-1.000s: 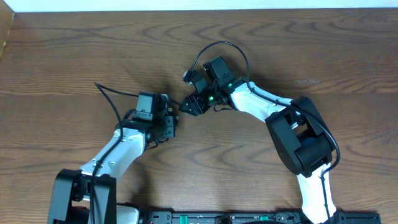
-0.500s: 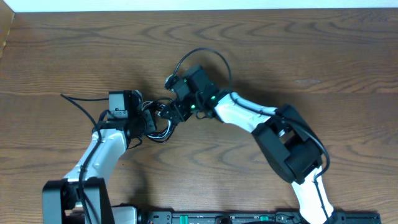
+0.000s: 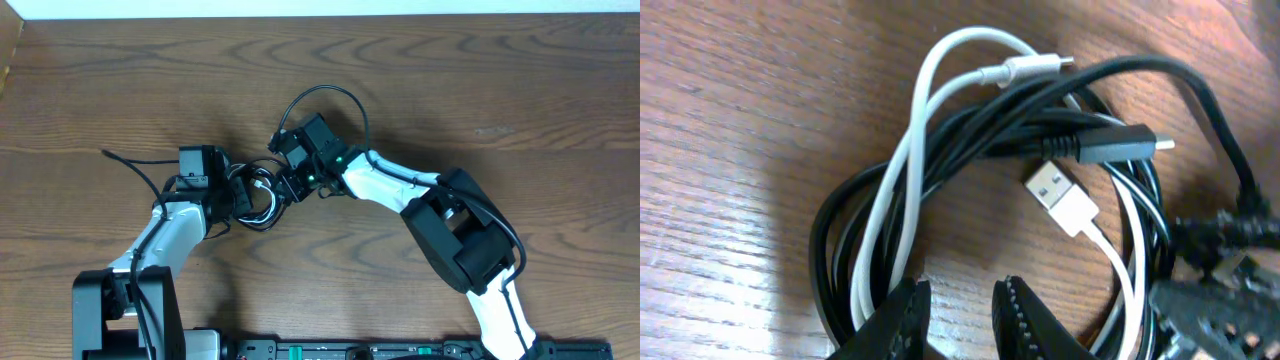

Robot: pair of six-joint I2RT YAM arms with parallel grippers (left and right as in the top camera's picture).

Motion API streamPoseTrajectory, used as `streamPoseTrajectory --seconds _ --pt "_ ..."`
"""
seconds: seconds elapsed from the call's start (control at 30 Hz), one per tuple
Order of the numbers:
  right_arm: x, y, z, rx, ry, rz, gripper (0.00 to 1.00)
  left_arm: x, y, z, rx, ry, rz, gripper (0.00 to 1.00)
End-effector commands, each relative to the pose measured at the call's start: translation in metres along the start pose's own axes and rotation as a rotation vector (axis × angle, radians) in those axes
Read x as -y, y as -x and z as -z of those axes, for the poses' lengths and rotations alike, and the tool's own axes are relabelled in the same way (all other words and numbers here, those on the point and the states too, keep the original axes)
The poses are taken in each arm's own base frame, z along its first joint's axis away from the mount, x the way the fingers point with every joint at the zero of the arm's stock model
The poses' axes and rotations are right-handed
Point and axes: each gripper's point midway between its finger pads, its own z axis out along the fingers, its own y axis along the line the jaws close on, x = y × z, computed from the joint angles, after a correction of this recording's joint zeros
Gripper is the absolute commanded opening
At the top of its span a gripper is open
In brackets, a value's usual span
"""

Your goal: Untangle cables

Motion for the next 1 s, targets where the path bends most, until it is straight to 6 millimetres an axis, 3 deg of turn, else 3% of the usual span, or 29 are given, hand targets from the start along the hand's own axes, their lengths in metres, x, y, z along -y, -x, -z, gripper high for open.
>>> streamPoseTrajectory --seconds 0.0,0.2,0.33,0.47,0.63,0.73,0.83,0.97 --pt "0.002 -0.010 0.003 -0.046 0.007 -0.048 0.21 -0.008 0.006 -0.002 0.015 0.044 0.039 0.27" --pt "0.009 -0.039 0.007 -0.156 -0.034 -0.115 0.11 -0.008 0.007 -0.002 0.017 0.044 0.041 0.27" --pt "0.012 -0.043 0.008 -0.174 -0.057 -0.139 0.15 -0.008 0.007 -0.002 0.017 0.043 0.053 0.27" --pt "0.005 -0.023 0.019 -0.151 -0.052 -0.112 0.27 -0.005 0.009 -0.001 0.022 0.028 0.066 0.30" --pt "-0.009 0.013 0.031 -0.078 -0.032 0.047 0.32 0.013 0.015 0.008 0.030 -0.062 0.101 0.31" --pt "-0.006 0.035 0.031 0.002 -0.060 0.099 0.39 0.015 0.020 0.013 0.054 -0.067 0.175 0.31" --pt "0.002 0.043 0.029 0.038 -0.102 0.116 0.42 0.015 0.020 0.012 0.053 -0.068 0.224 0.31" --pt "0.006 0.041 0.019 0.039 -0.100 0.118 0.43 0.006 0.025 0.011 0.079 -0.025 0.289 0.31"
